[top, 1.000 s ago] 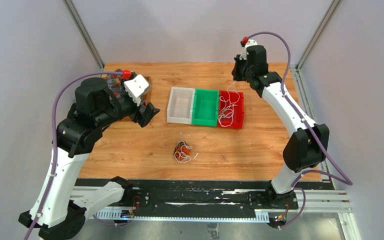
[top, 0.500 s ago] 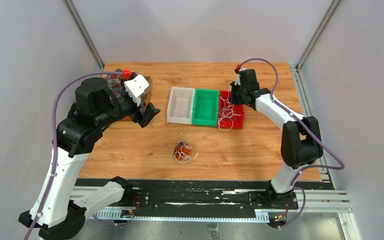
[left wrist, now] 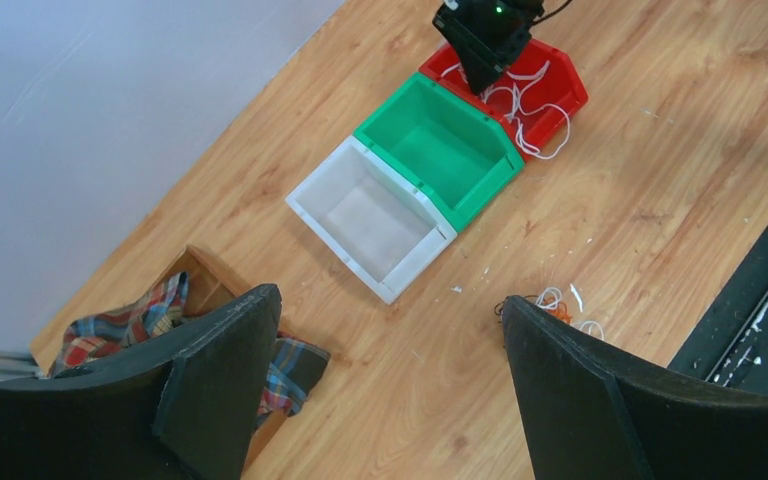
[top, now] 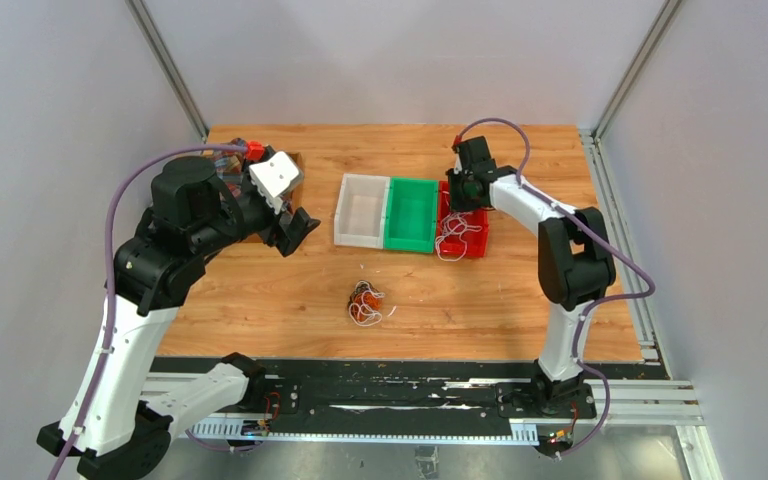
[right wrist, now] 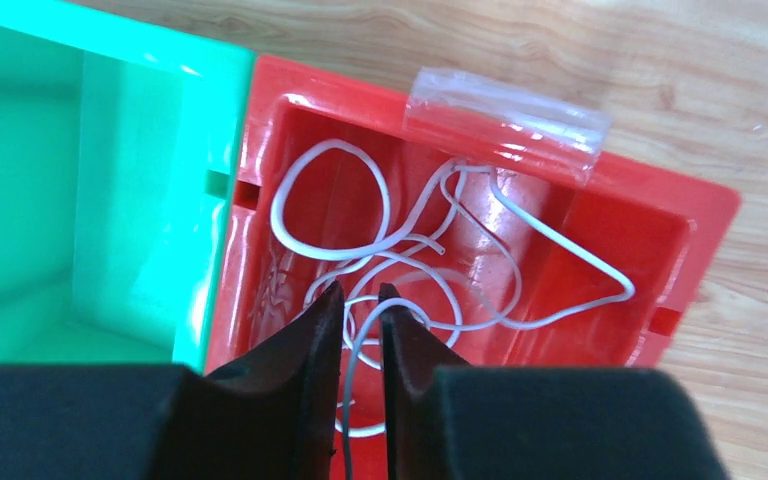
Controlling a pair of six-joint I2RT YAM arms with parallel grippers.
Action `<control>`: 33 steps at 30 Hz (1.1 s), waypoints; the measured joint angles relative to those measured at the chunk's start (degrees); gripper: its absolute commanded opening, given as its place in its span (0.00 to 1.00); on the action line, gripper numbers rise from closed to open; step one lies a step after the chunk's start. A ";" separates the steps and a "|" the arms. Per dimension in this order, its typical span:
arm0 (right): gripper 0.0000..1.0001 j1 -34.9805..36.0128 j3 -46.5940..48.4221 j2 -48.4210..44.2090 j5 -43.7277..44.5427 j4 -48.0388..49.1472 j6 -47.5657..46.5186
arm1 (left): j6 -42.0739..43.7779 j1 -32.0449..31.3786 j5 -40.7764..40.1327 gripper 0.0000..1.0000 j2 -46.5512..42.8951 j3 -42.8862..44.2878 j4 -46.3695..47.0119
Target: Untangle the cables
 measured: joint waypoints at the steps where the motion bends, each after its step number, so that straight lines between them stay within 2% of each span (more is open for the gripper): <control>1: 0.26 0.11 0.61 -0.22 0.46 -0.72 -0.33 | 0.13 -0.02 0.00 0.87 -0.09 -0.15 -0.02; 6: 0.49 0.13 4.57 -2.23 1.90 -4.17 -2.10 | 0.55 -0.02 0.09 0.87 -0.52 -0.90 -0.11; 8: 0.53 0.13 5.99 -3.82 1.77 -5.25 -3.06 | 0.57 0.00 0.15 0.87 -0.52 -0.90 -0.13; 14: 0.56 0.13 7.34 -6.93 0.52 -7.32 -4.07 | 0.55 0.00 0.72 0.87 -0.55 -0.90 -0.13; 21: 0.67 0.17 10.45 -4.94 -0.39 -13.62 -6.29 | 0.72 -0.02 0.94 0.87 -0.57 -0.90 -0.13; 27: 0.67 2.29 13.09 -1.14 3.48 -20.57 -9.44 | 0.74 0.00 1.31 0.87 -0.57 -0.87 -0.11; 33: 0.65 3.74 14.91 -1.38 5.92 -23.34 -10.40 | 0.74 0.00 1.38 0.87 -0.57 -0.87 -0.13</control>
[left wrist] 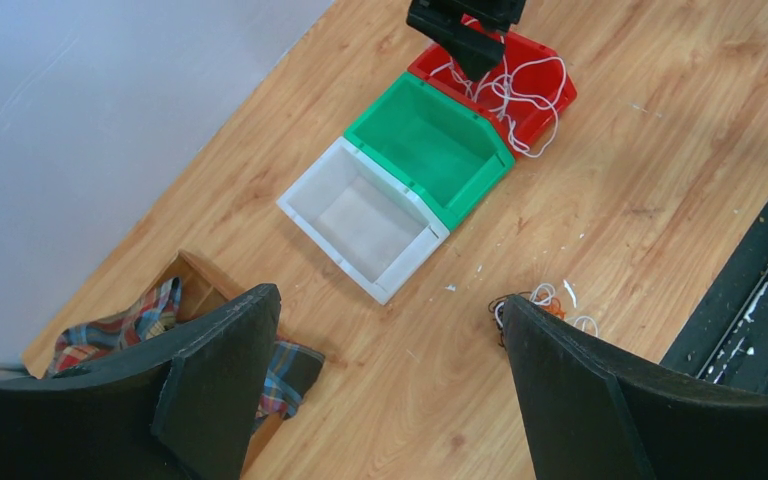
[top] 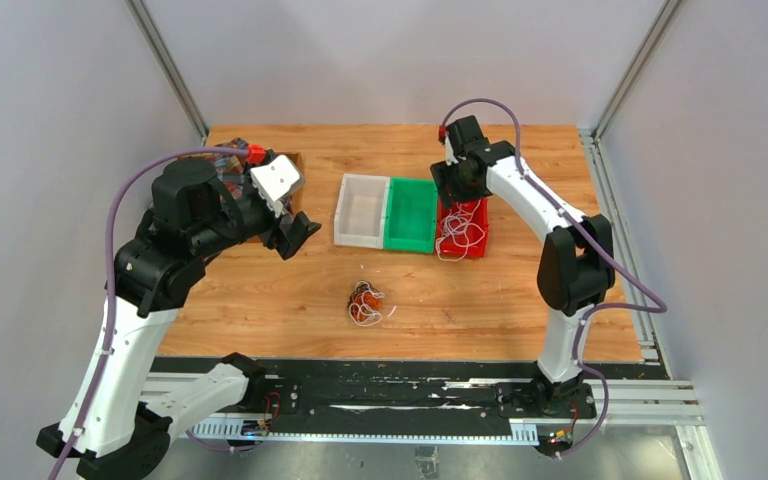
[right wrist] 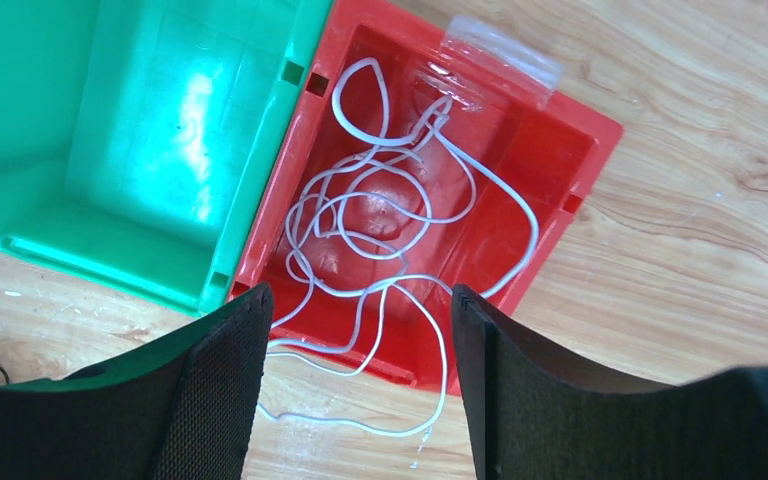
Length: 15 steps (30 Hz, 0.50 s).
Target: Untangle the cables
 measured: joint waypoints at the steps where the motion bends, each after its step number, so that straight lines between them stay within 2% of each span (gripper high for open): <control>1: 0.65 0.00 0.13 -0.46 0.17 -0.04 0.00 | 0.00 0.00 0.00 0.87 0.00 0.00 0.00; 7: 0.66 0.09 -1.53 -6.60 -0.02 -0.09 0.04 | 0.20 0.00 -0.02 0.87 0.00 0.00 0.00; 12: 0.63 2.32 -14.21 -20.37 1.27 3.69 0.35 | 0.42 0.00 -0.02 0.90 0.00 0.00 -0.02; 15: 0.60 7.48 -24.79 -27.65 3.93 6.80 0.39 | 0.42 -0.02 -0.09 0.90 0.00 0.00 -0.02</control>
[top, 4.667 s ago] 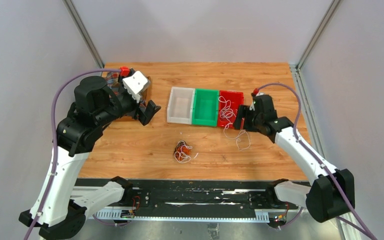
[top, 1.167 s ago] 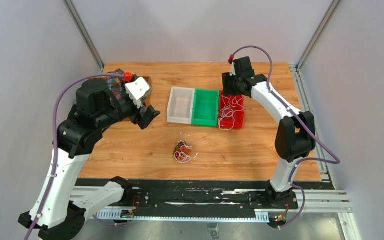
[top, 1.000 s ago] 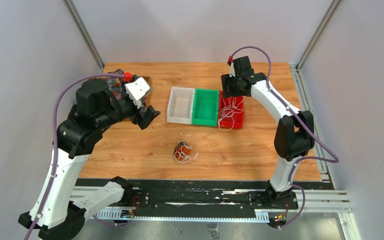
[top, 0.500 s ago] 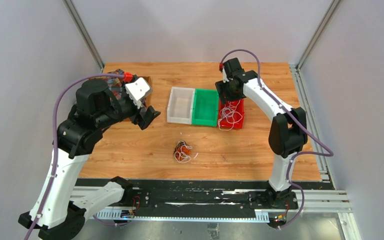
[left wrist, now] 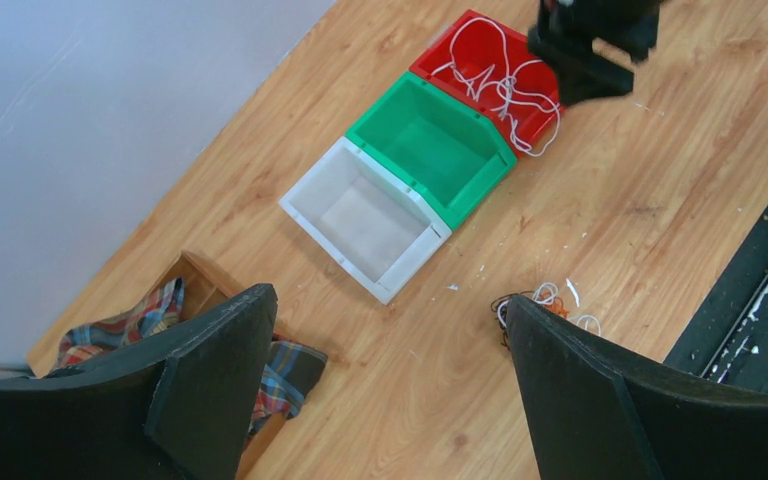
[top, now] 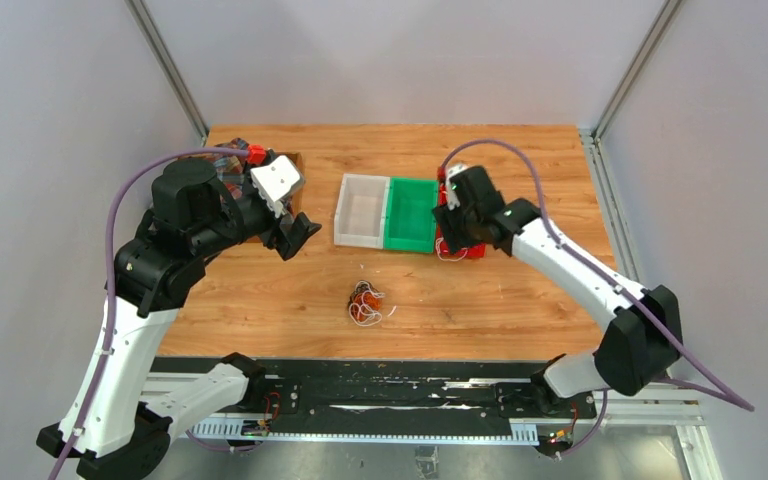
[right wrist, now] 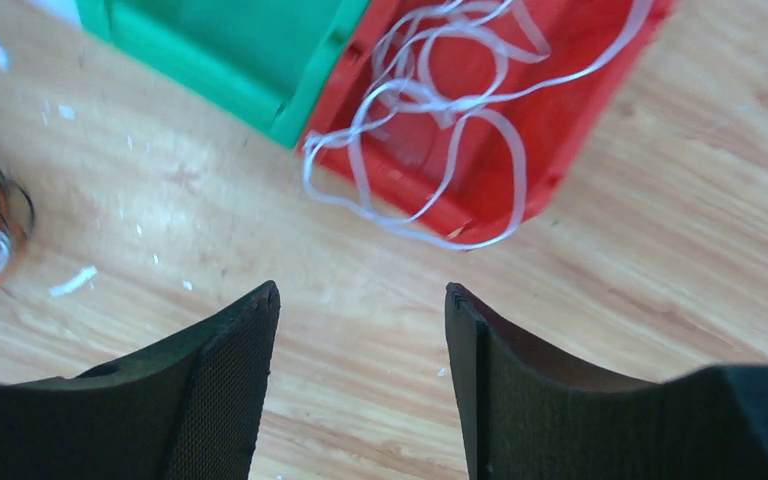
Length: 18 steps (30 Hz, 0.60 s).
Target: Untangle the cables
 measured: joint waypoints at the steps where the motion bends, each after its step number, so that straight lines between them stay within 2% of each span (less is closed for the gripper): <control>1: 0.58 2.27 -2.82 -0.94 0.87 0.83 -0.11 | 0.00 0.00 0.00 0.90 0.00 0.00 0.00; 7: 0.47 10.47 -7.50 5.97 6.95 3.10 -1.44 | -0.15 0.00 0.04 0.90 -0.02 0.00 0.00; 13: 0.43 11.17 -5.75 15.50 12.48 5.79 -3.41 | -0.26 0.02 0.00 0.90 -0.63 -0.15 0.00; 18: 0.39 11.17 -4.00 19.39 14.91 8.04 -4.94 | -0.20 0.02 -0.42 0.90 -1.81 -0.70 -0.09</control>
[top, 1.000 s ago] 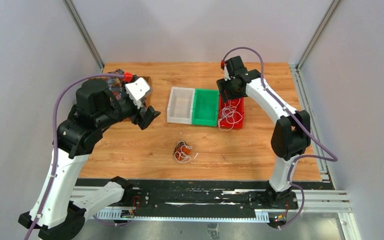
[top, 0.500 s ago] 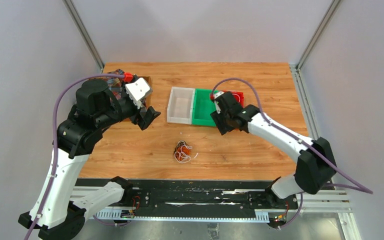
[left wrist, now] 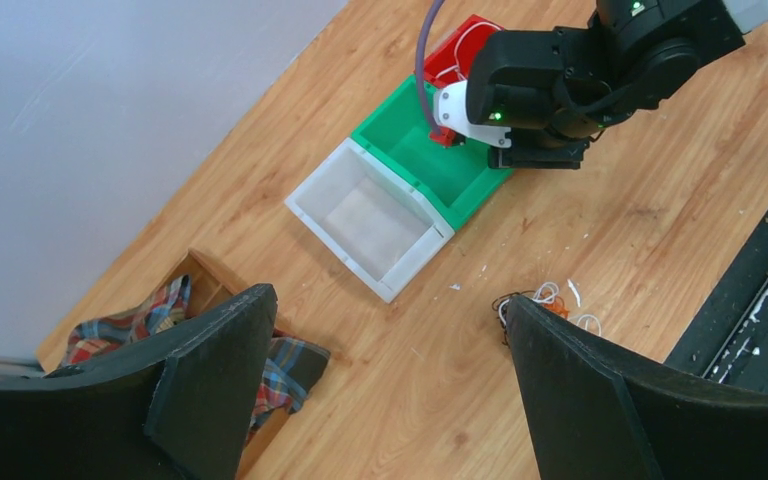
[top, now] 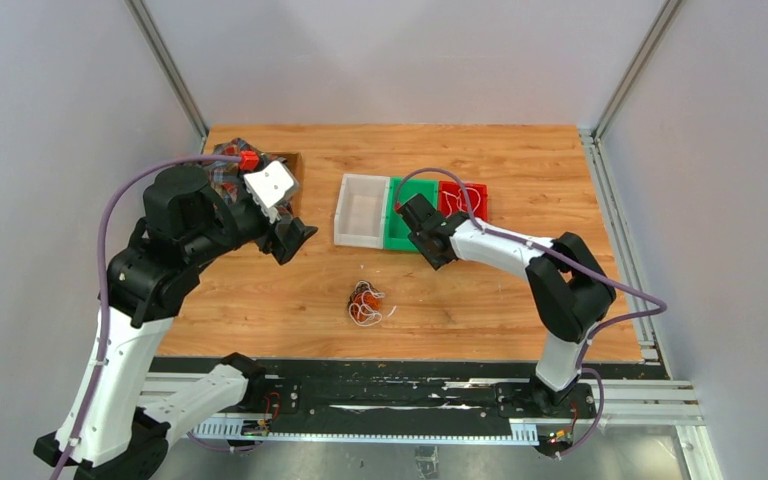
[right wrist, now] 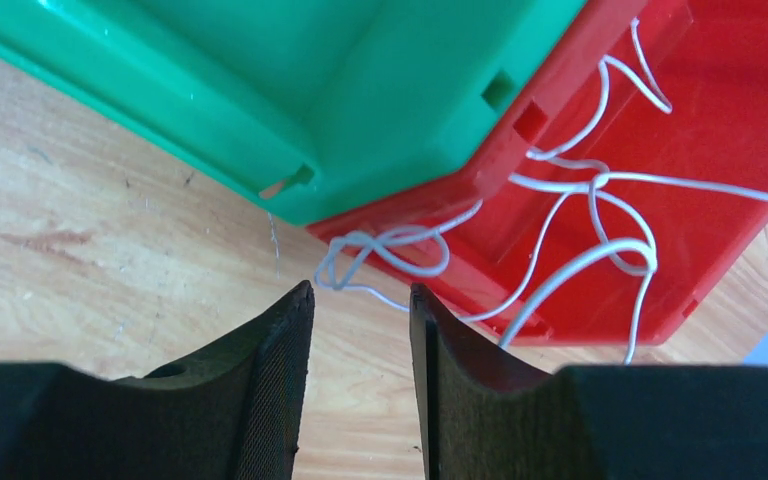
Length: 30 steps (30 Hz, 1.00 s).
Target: Untangle the cables
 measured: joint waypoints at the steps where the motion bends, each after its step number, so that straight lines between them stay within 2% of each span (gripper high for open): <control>1: 0.38 0.00 0.17 0.52 0.17 0.52 -0.20 | 0.00 0.00 -0.07 0.90 -0.11 0.00 -0.02; 9: 0.28 0.37 0.98 2.62 1.95 2.29 -1.01 | 0.00 -0.02 -0.20 0.90 -0.22 0.00 0.00; 12: 0.15 0.50 1.22 2.93 2.25 2.27 -1.01 | 0.00 -0.02 -0.17 0.90 -0.22 0.00 0.00; 14: 0.02 0.50 1.49 2.95 2.47 2.25 -0.87 | -0.02 -0.02 -0.17 0.90 -0.22 0.00 -0.02; 23: 0.01 0.37 1.84 1.70 1.79 2.01 -0.55 | -0.04 0.00 -0.13 0.90 -0.22 0.00 -0.02; 30: 0.01 -3.48 8.63 0.52 -0.15 1.86 -0.74 | -0.04 0.00 -0.11 0.90 -0.22 0.00 -0.02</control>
